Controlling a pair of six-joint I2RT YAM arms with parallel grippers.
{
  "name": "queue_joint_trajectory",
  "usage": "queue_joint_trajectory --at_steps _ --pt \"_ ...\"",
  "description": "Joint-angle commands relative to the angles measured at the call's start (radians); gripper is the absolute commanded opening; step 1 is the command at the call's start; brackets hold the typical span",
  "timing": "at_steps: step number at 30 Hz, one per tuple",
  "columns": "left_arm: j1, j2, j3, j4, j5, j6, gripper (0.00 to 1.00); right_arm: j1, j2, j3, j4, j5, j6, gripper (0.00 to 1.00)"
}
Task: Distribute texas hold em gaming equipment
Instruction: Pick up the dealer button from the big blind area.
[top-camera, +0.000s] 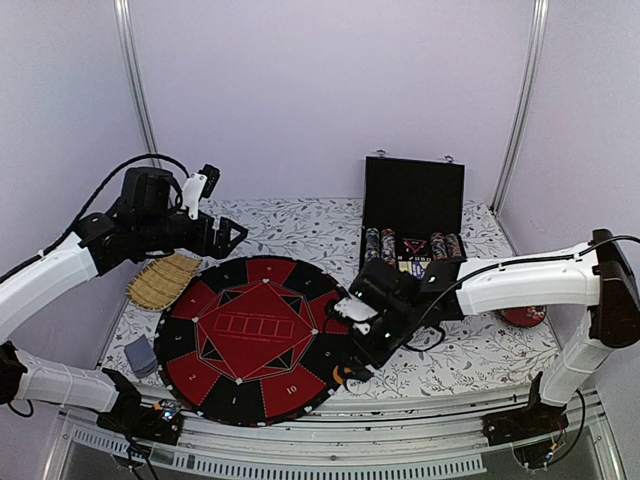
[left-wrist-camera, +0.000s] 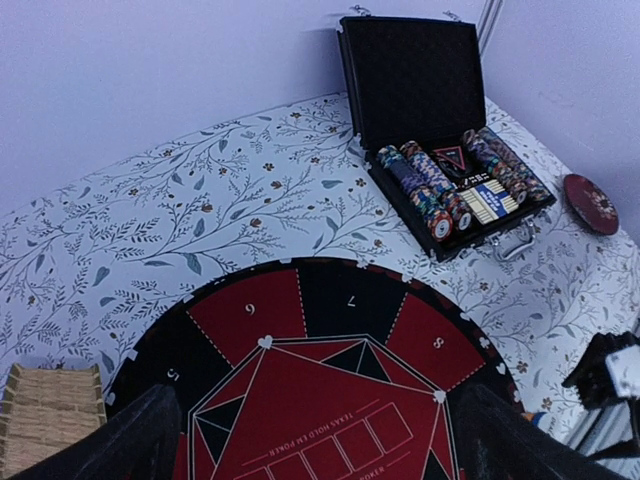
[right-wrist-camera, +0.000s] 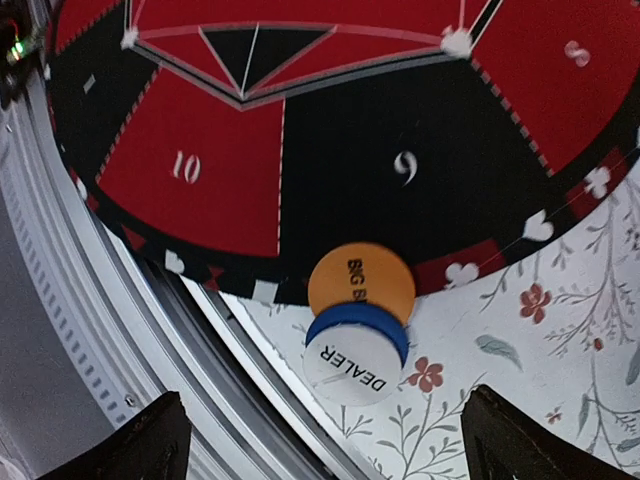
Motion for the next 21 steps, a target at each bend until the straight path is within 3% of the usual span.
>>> queue_joint_trajectory --at_steps 1,8,21 --pt "-0.007 0.007 -0.015 0.052 -0.029 0.046 0.98 0.051 0.083 0.056 -0.157 0.018 0.056 0.98" --pt "-0.007 -0.012 -0.086 0.104 -0.029 0.056 0.98 0.093 0.202 0.092 -0.191 0.026 0.091 0.97" --pt "-0.005 -0.047 -0.182 0.211 -0.088 0.102 0.98 0.097 0.308 0.176 -0.264 0.086 0.097 0.60"
